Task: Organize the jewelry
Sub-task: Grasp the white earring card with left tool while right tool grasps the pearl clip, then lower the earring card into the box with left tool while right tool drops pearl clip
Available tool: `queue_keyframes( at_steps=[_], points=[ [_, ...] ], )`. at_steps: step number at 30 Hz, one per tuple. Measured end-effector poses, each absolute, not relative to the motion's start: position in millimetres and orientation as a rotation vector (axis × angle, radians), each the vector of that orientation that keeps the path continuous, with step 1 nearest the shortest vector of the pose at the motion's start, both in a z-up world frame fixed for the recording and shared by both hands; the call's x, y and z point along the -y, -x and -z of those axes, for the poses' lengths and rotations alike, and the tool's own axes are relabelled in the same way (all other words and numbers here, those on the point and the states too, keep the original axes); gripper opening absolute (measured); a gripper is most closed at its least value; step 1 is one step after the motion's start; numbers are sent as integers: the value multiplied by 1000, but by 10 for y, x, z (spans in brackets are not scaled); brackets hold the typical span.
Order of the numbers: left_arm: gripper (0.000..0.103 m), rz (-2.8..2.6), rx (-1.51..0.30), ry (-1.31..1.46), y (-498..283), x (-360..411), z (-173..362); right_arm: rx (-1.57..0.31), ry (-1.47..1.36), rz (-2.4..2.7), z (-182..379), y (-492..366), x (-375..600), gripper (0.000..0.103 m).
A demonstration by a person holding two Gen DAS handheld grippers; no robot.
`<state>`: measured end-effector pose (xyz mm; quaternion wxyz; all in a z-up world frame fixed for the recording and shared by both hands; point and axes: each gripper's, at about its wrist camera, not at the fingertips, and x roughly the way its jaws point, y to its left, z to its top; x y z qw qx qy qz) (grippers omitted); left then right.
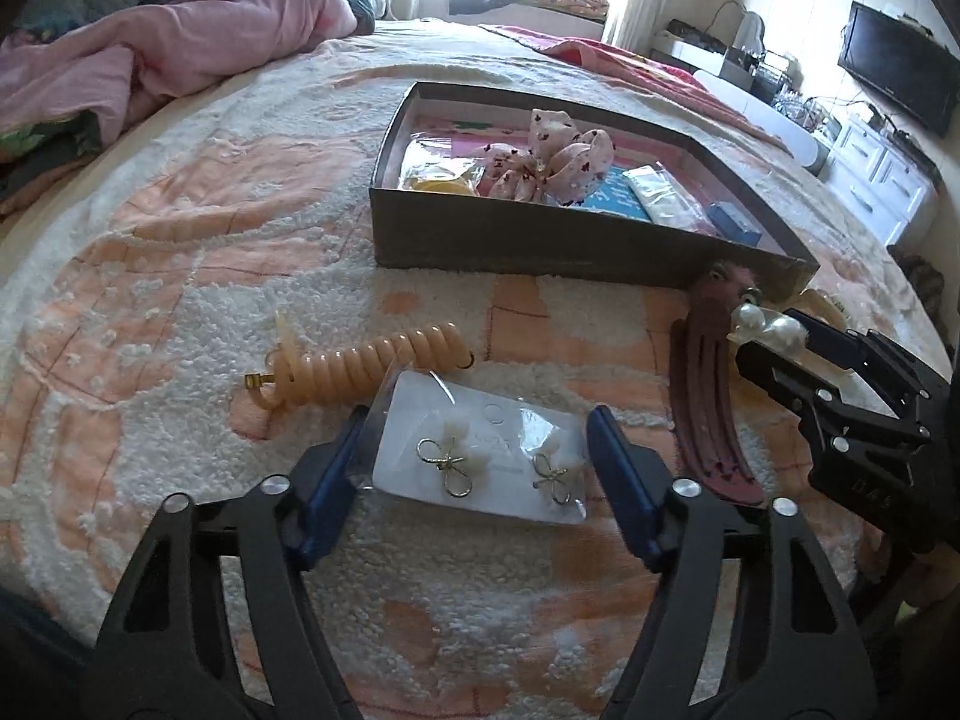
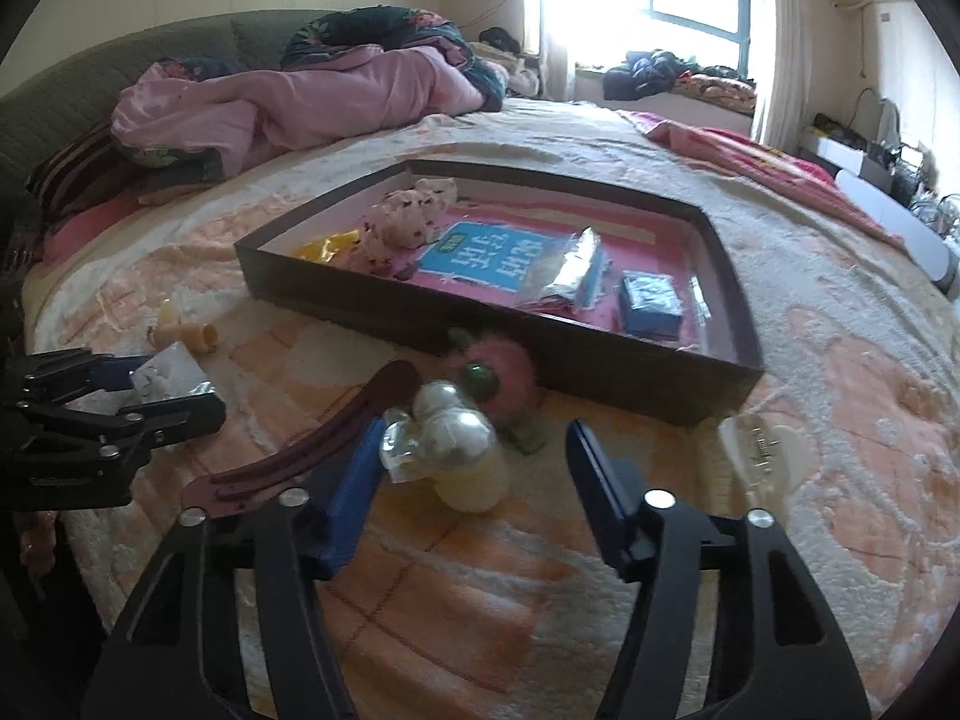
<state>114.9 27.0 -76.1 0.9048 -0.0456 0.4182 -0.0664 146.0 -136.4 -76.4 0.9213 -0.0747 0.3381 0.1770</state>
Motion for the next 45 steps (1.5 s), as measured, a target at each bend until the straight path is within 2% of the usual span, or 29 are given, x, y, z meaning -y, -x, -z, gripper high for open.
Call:
queue_keyframes(
  at_steps=[4, 24, 45],
  points=[
    [57, 132, -865, 76, -1135, -268, 754, -699, 161, -402, 774, -1439, 1323, 38],
    [53, 225, -760, 96, -978, -205, 431, -680, 86, -379, 615, -1316, 1563, 38],
    [53, 303, -728, 67, -1341, 154, 217, -621, 5, -318, 326, -1354, 1909, 38]
  ],
)
